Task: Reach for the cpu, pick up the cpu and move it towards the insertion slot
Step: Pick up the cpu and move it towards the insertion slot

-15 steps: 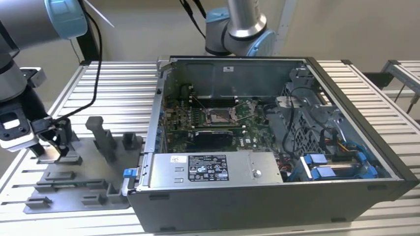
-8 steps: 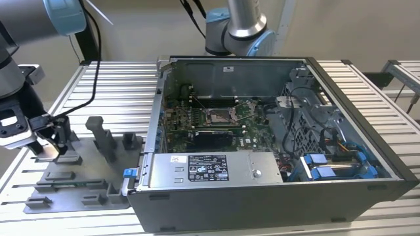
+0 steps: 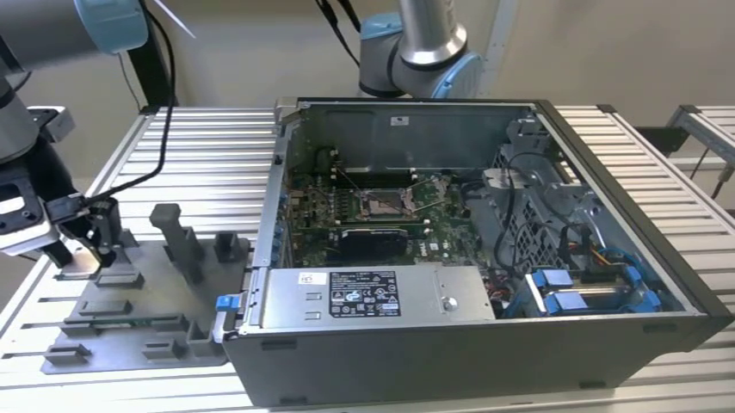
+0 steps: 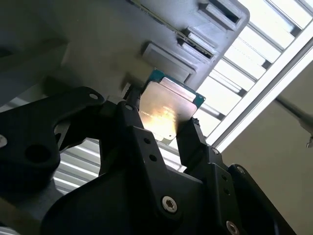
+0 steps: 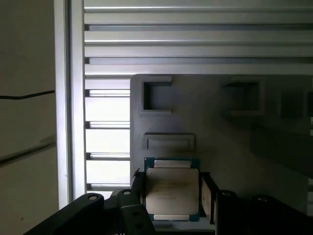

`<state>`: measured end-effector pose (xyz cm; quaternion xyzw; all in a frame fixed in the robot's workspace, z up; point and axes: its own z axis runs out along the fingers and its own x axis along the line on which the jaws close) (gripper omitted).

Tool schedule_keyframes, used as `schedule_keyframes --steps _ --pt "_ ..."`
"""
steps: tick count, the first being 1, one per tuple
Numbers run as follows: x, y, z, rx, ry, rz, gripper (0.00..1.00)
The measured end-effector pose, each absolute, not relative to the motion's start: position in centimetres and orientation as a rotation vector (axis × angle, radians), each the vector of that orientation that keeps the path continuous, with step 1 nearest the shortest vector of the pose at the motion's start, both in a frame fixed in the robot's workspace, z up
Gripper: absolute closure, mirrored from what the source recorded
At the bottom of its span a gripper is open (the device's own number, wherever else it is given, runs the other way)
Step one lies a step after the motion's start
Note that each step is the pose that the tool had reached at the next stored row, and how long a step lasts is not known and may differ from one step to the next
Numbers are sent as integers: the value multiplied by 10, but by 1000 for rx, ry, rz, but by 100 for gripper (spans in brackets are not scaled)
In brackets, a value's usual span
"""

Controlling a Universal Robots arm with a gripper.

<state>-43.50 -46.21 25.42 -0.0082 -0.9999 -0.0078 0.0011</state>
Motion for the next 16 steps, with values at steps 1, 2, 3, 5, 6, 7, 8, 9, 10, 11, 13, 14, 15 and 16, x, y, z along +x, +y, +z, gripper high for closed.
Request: schedule_keyframes --steps 1,2,3,5,6,7,8,9,10,11,13,14,15,16 --pt "-435 -462 255 -26 -3139 -24 100" --pt "-435 -462 256 -26 -3139 -24 100" --pt "-435 -462 256 -26 -3139 -23 100" --pt "-435 -462 257 -26 -3139 -22 100" --pt "-435 -462 258 -26 -3139 -21 100" --pt "-435 -462 259 -26 -3139 -20 100" --pt "-435 -462 260 -26 -3139 -19 100" --pt "-435 -462 261 -26 -3139 -19 100" --pt "-435 -462 262 -26 -3139 -18 100" --pt "-435 -462 263 -26 -3139 -17 100" --pt "-435 -462 266 -26 -3139 -16 100" --pt "-435 -462 267 -26 -3139 -15 100" --pt "-435 -462 268 -26 -3139 -14 100" --pt "-435 -462 269 -26 -3139 -14 100"
